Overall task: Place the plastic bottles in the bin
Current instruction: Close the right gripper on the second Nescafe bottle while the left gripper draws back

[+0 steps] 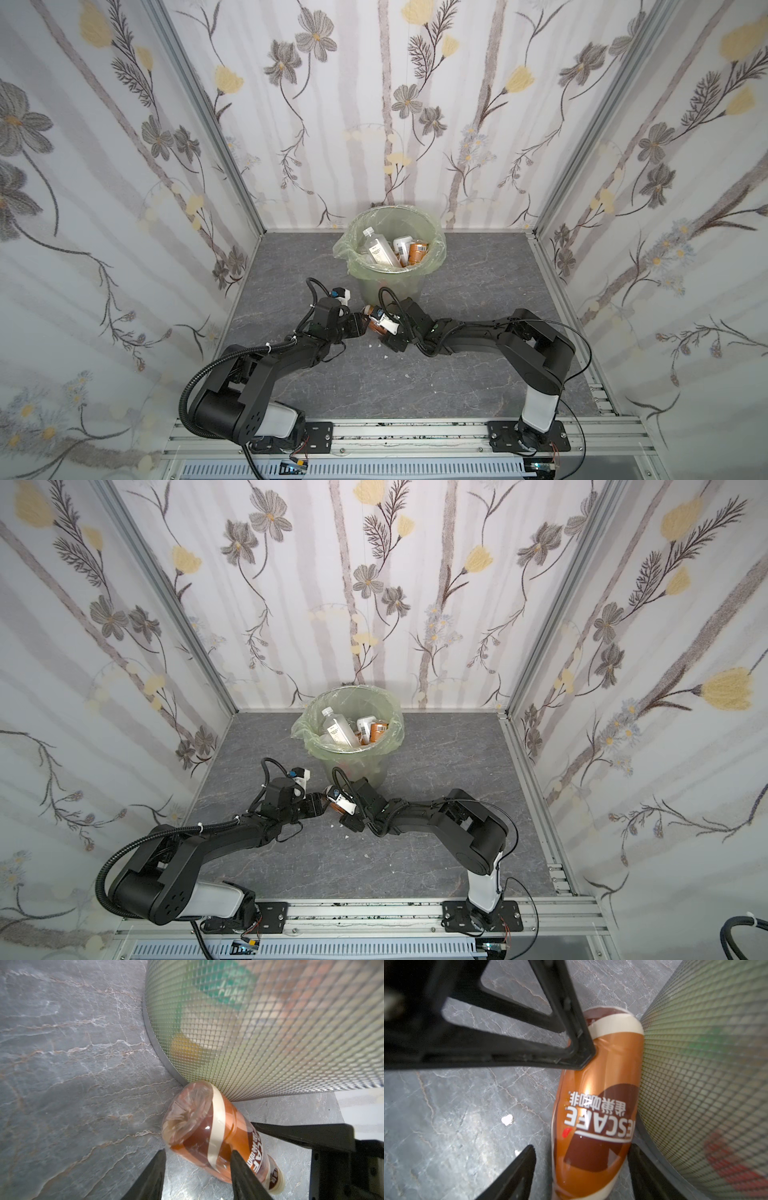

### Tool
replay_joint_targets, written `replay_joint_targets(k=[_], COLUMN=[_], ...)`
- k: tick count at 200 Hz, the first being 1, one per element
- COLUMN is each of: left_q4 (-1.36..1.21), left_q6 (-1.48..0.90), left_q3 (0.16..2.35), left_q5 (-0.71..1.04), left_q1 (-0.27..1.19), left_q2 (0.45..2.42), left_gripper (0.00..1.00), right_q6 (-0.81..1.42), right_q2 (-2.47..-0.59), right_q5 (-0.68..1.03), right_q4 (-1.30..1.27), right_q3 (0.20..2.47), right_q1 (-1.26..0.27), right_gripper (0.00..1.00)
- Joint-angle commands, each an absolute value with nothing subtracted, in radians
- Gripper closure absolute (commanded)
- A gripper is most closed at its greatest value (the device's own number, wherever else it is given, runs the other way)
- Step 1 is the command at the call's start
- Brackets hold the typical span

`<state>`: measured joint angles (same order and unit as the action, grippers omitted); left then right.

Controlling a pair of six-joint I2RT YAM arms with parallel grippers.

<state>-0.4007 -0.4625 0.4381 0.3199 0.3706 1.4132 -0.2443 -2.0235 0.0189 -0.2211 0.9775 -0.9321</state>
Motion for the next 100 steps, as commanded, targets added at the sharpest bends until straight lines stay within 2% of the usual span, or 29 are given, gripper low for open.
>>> replay_joint_targets(k=[1,21,60,100], left_q4=[-0.436,-0.436,-0.434,-0.419], left_q6=[-0.462,-0.460,-0.466,-0.469], left_q3=[0.430,0.421,0.403,0.381], left_q5=[0.335,0.334,0.322,0.290], left_q1=[0.370,0.370,0.370,0.362], left_q2=[1.413,1.405,1.358,1.270], left_gripper=[0.48,0.48,0.48,0.46], right_q6=[-0.241,-0.239,-0.236,-0.229], right_q2=[-2.039,-2.053,-2.063,-2.046], right_q5=[0.009,0.005,0.000,-0.002], right_q4=[-0.236,-0.231,-0.209,-0.183], right_q3=[1.000,1.017,1.019,0.995], right_q1=[-0.934,-0.933,-0.934,-0.934], right_gripper=[0.30,0.31,0.41,0.46])
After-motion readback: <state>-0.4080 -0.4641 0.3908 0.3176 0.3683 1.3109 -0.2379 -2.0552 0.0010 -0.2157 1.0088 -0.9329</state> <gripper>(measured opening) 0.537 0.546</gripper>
